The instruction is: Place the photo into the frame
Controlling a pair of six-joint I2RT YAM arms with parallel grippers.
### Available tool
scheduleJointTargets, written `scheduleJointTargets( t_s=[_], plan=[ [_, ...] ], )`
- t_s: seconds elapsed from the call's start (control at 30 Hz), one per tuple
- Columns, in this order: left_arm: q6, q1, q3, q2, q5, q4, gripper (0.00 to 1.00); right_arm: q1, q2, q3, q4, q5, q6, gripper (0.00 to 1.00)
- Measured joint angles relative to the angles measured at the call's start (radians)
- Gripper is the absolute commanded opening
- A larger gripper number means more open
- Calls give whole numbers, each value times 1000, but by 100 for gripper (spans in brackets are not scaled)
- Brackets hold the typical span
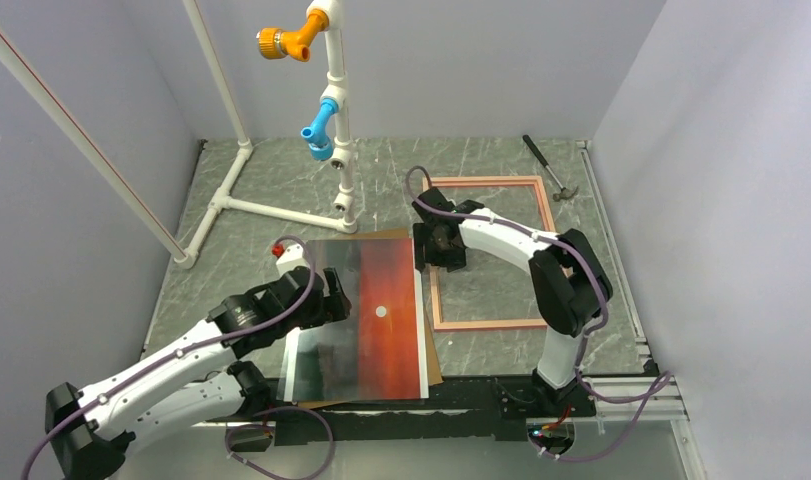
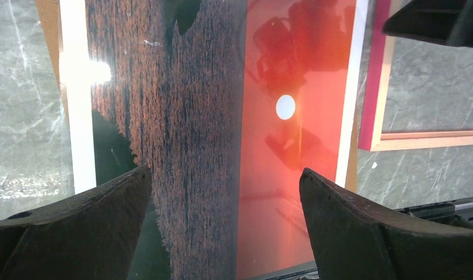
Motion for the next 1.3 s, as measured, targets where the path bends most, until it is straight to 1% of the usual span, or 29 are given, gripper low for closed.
scheduleJointTargets(
  t_s=[0.07, 0.17, 0.47, 0.63, 0.8, 0.93, 1.03, 1.17, 1.3],
  plan=[
    [18, 35, 0, 39, 40, 19, 99, 0, -26, 0, 1, -6, 0, 74],
    [48, 87, -5, 83, 97, 50, 99, 0, -64, 0, 6, -31, 0, 75],
    [159, 269, -29, 181, 296, 151, 99, 1, -121, -7, 70, -155, 25, 75],
    [243, 386, -32, 182, 413, 174, 99, 7, -120, -30, 106, -220, 48, 73],
    [336, 544, -50, 142, 523, 163, 99, 15, -97, -31, 138, -270, 67, 73],
    [408, 688, -50, 106, 606, 142, 99, 21, -64, -31, 156, -286, 79, 73],
    [449, 768, -50, 108, 661, 134, 99, 24, -39, -31, 156, -286, 82, 73],
    [502, 839, -29, 132, 685, 97, 99, 24, -18, -31, 153, -266, 82, 73],
    [558, 861, 29, 194, 691, 75, 99, 24, -6, -29, 144, -237, 82, 73]
  ],
)
